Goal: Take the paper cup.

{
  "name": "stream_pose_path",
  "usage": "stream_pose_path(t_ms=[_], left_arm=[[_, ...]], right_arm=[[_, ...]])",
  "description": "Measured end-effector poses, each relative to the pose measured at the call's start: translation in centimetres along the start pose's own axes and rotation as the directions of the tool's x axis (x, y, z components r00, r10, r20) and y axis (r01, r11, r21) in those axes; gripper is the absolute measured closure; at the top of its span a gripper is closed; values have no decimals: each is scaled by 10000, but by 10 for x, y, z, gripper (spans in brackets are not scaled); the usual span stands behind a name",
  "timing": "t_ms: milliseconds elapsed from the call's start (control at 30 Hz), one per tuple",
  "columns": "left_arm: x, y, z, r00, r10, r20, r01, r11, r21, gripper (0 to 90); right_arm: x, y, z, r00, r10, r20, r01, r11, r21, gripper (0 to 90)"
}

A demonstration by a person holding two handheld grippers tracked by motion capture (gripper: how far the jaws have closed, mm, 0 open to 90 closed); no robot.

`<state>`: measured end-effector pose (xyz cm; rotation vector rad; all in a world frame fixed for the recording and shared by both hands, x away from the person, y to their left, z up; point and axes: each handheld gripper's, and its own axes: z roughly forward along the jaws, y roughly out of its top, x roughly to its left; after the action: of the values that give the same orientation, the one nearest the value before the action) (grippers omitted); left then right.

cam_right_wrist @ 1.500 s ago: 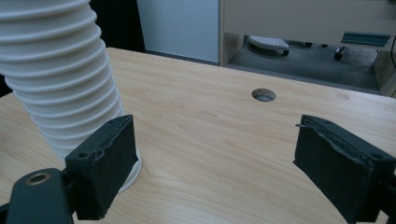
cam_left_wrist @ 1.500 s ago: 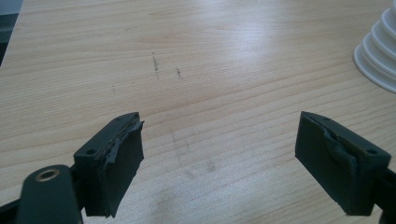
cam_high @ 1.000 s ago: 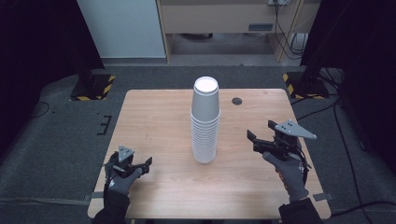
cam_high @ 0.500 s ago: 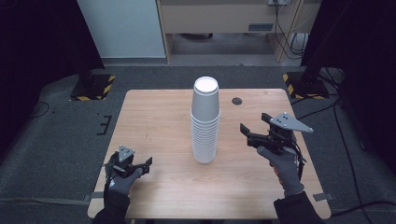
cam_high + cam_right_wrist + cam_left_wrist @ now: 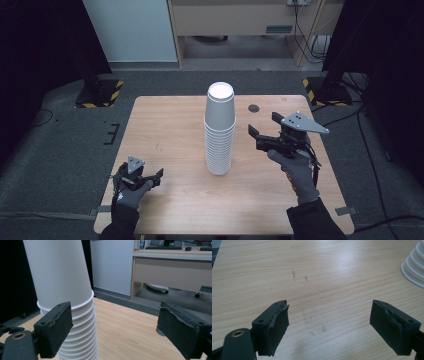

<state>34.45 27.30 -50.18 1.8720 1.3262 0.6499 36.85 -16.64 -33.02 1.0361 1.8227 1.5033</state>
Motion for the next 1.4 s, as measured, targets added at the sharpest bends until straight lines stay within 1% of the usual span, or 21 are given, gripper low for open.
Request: stream_pose_path(t_ms=[133,300,400,467,533,633,700,967,1033,1233,1267,1400], left_arm=[[0,0,0,10000,0,7,0,10000,1,143],[0,0,0,10000,-14,12,14,10000,14,143],[0,0,0,10000,-1,7,1,10000,0,143],[0,0,0,10000,1,7,-1,10000,2,143],[0,0,0,10000,-1,3,1,10000,4,142],[0,0,0,10000,-1,4,1,10000,2,143],[0,0,0,10000,-5,8,5,10000,2,142],[0,0,0,10000,-12,19,12,10000,9,142],[0,0,0,10000,-7,11,7,10000,8,142],[0,0,0,10000,-8,11,8,10000,14,142],[0,0,0,10000,-7,7,7,10000,14,142],[0,0,0,10000,19,5,-19,10000,-3,143]], right_arm=[[5,5,4,9999,-17,-115,16,10000,-77,128],[14,11,8,9993,-125,-352,119,9998,-147,127],[19,15,11,9986,-101,-516,90,9997,-212,127],[21,16,13,9983,-162,-567,149,9996,-224,127],[28,20,17,9974,-279,-657,264,9994,-228,125],[31,22,19,9968,-308,-738,288,9992,-282,125],[35,25,23,9956,-319,-884,294,9991,-298,124],[44,28,34,9944,-272,-1026,241,9992,-318,123],[46,29,41,9941,-267,-1055,240,9993,-270,122],[50,31,51,9931,-283,-1134,258,9994,-239,122],[52,31,54,9928,-315,-1152,292,9993,-221,120],[56,32,61,9936,-368,-1070,345,9992,-225,114]])
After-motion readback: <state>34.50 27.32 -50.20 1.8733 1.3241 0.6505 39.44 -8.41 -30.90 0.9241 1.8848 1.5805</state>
